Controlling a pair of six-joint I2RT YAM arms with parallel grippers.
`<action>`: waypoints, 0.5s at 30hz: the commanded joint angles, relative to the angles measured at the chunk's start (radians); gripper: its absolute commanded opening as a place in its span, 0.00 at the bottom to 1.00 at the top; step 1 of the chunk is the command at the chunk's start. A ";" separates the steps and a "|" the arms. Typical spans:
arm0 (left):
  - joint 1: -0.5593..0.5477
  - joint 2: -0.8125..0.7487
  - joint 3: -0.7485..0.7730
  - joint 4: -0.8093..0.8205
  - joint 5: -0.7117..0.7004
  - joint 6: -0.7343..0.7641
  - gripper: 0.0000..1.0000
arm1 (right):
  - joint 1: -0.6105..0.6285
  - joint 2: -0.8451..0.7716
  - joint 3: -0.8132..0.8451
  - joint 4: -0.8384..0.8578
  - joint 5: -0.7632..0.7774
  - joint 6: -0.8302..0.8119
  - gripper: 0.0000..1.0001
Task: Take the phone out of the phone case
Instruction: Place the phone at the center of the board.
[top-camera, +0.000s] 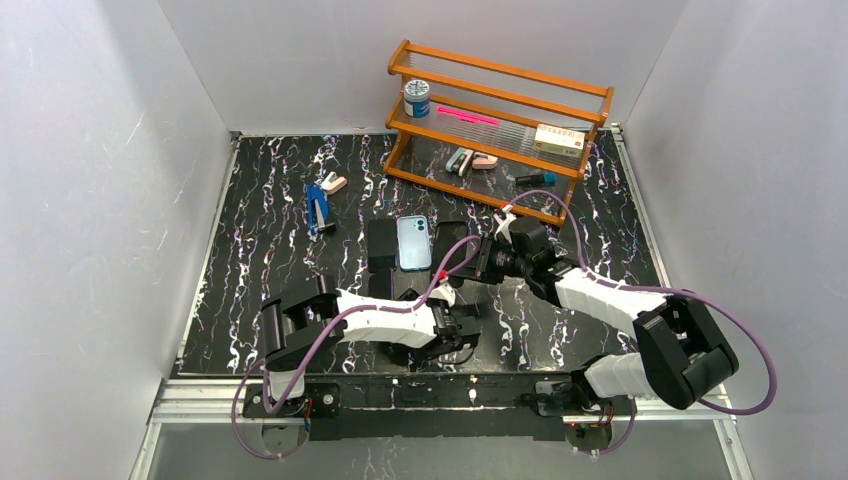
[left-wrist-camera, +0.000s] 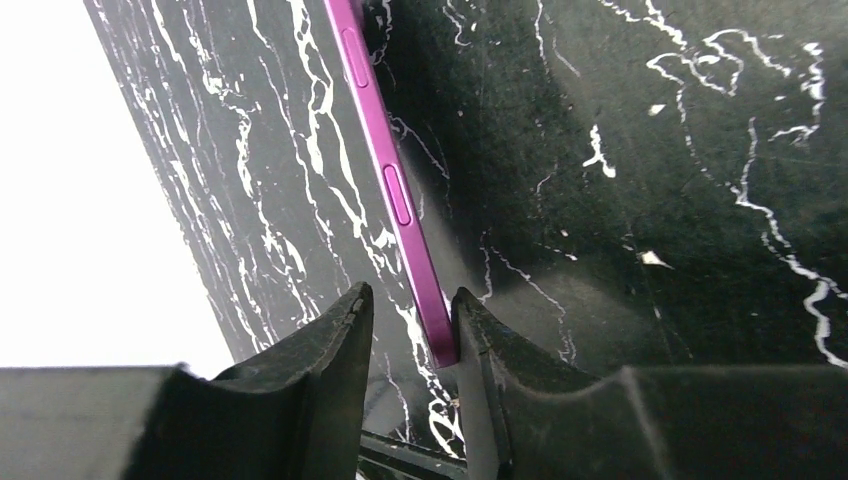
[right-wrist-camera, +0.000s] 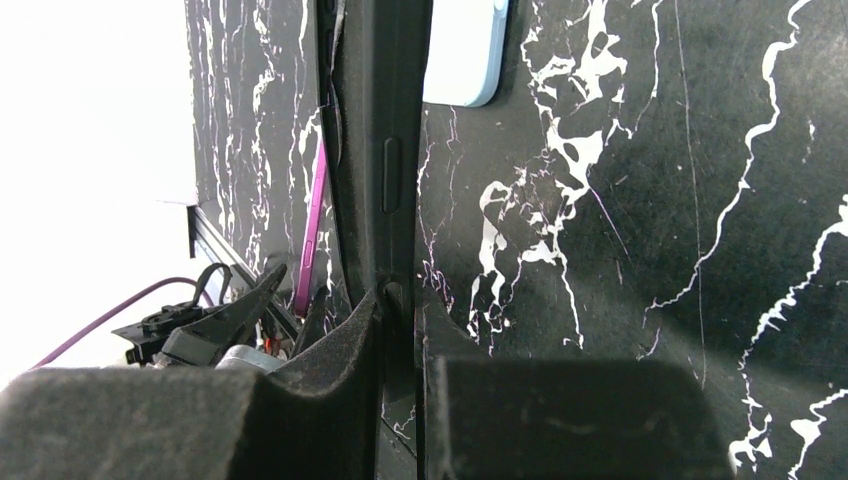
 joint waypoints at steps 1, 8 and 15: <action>-0.004 -0.001 0.016 0.037 -0.018 -0.012 0.35 | -0.003 -0.008 -0.006 0.044 -0.020 -0.020 0.01; -0.004 0.036 0.012 0.067 -0.018 -0.002 0.46 | -0.002 -0.012 -0.007 0.037 -0.023 -0.021 0.01; -0.004 0.043 0.001 0.075 0.010 -0.002 0.53 | -0.002 -0.020 -0.011 0.020 -0.028 -0.033 0.01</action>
